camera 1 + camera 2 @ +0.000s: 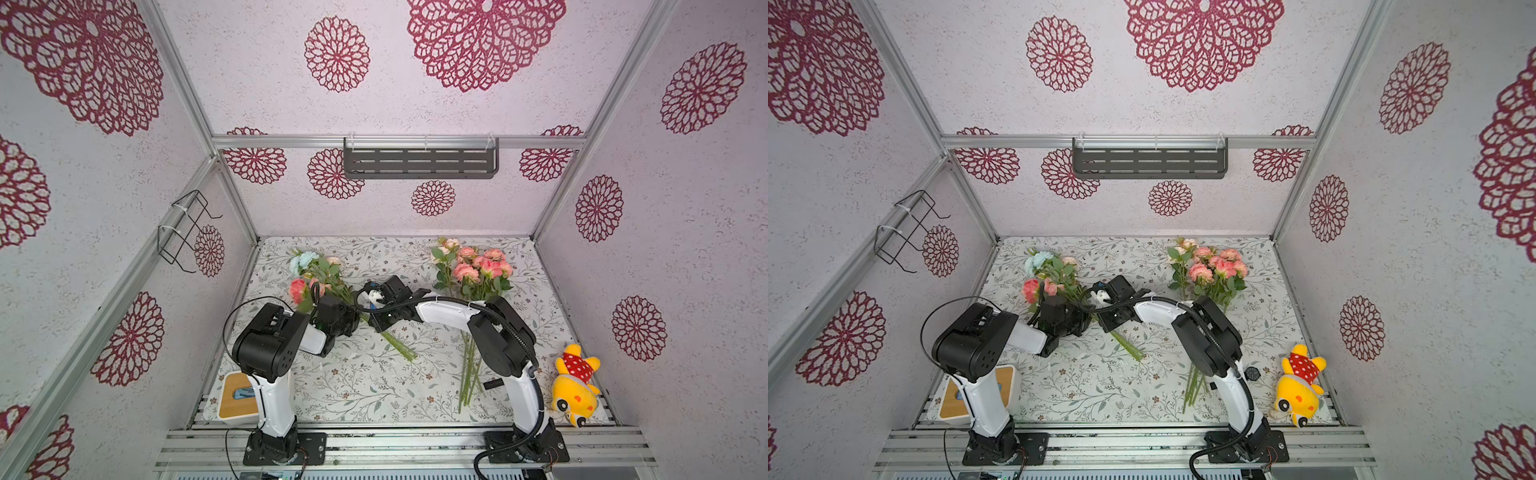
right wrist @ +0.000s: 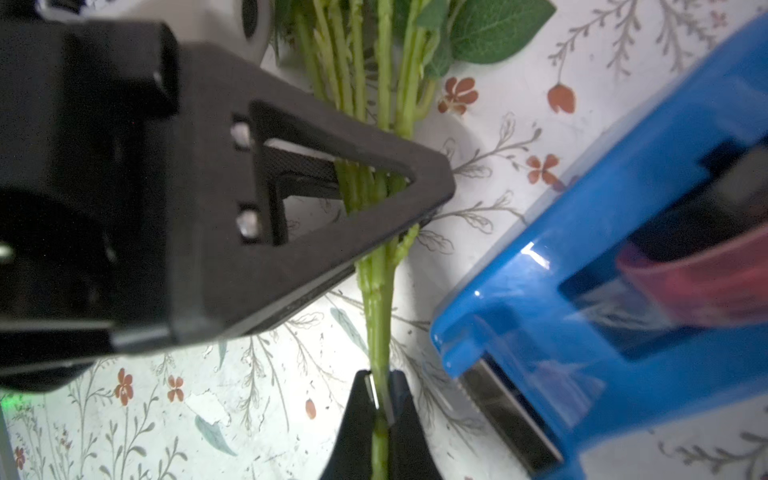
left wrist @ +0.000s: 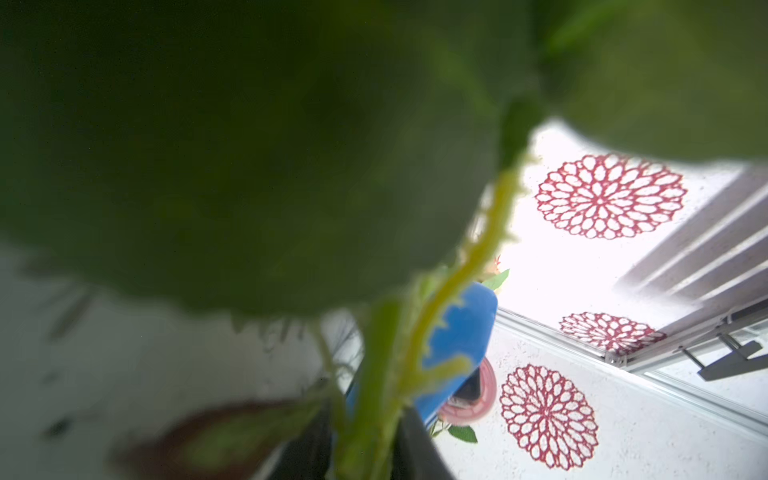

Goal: Wrap bouquets with tape
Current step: Pick up the unwrapped bouquet from the center of the board.

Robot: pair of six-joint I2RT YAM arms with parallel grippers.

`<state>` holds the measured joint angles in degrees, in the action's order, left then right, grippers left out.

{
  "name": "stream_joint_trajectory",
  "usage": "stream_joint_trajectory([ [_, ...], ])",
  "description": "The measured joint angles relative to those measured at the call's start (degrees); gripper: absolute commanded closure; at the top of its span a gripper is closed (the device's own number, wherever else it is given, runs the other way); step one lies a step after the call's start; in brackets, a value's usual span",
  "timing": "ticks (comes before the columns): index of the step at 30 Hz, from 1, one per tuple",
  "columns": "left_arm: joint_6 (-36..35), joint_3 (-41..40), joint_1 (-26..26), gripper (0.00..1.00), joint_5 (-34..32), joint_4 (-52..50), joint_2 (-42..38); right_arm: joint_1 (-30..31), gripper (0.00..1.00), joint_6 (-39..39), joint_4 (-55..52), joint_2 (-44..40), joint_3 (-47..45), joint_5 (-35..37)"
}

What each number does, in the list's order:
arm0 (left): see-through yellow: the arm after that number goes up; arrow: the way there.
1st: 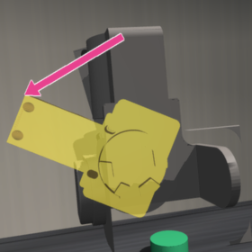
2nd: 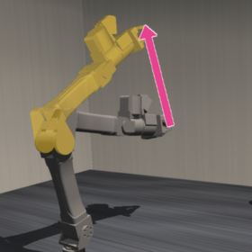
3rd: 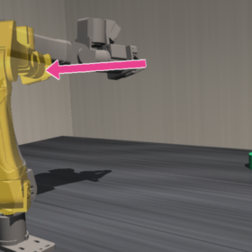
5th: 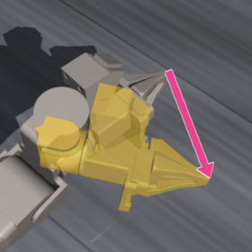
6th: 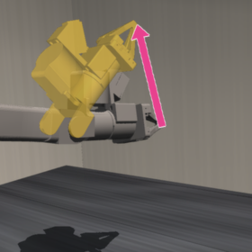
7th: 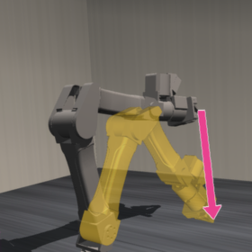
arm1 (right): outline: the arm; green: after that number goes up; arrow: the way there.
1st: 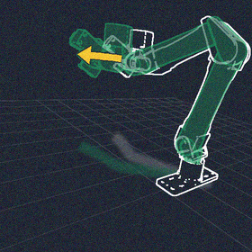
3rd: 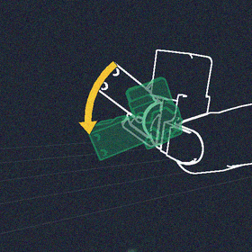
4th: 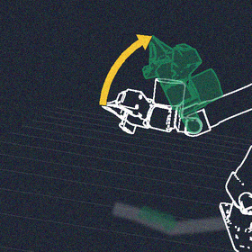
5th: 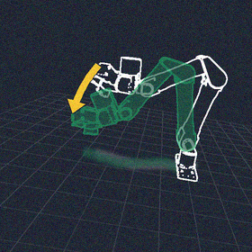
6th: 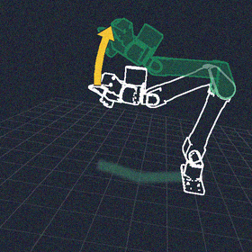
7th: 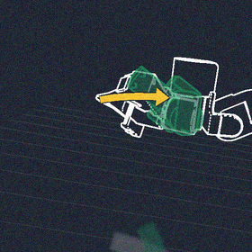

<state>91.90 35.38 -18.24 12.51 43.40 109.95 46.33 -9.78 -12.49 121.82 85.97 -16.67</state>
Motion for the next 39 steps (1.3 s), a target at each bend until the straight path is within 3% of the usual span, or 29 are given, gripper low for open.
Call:
stream_joint_trajectory([
  [3, -0.96, -0.09, -0.11, 0.91, -0.02, 0.44, 0.17, -0.11, 0.98, 0.04, -0.66, 0.00, 0.33, 0.33],
  [11, -0.24, -0.37, -0.24, 0.96, -0.02, 1.64, 0.35, -0.11, 0.76, -0.57, -0.35, -0.48, -0.76, 1.92],
  [15, 0.42, -0.44, -0.26, 0.99, -0.02, 2.49, 0.35, -0.11, 0.72, -1.03, -0.46, -1.64, -4.13, 3.19],
  [22, 0.94, -0.74, -0.26, 1.00, -0.04, 3.02, 0.35, -0.17, 0.80, -1.86, 0.87, -4.83, -8.96, 5.46],
  [28, 0.81, -0.79, -0.28, 1.00, -0.11, 2.99, 0.35, 0.68, 1.00, -0.85, 2.80, -5.33, -10.51, 4.96],
  [34, 0.66, -0.85, -0.31, 1.00, -0.13, 3.02, 0.33, 0.79, 1.00, 0.72, 2.47, -5.44, -10.34, 5.81],
  [39, 0.70, -0.85, -0.24, 0.88, -0.24, 2.99, -0.35, 1.09, 1.00, 2.67, -1.38, -5.44, -7.61, 7.28],
])
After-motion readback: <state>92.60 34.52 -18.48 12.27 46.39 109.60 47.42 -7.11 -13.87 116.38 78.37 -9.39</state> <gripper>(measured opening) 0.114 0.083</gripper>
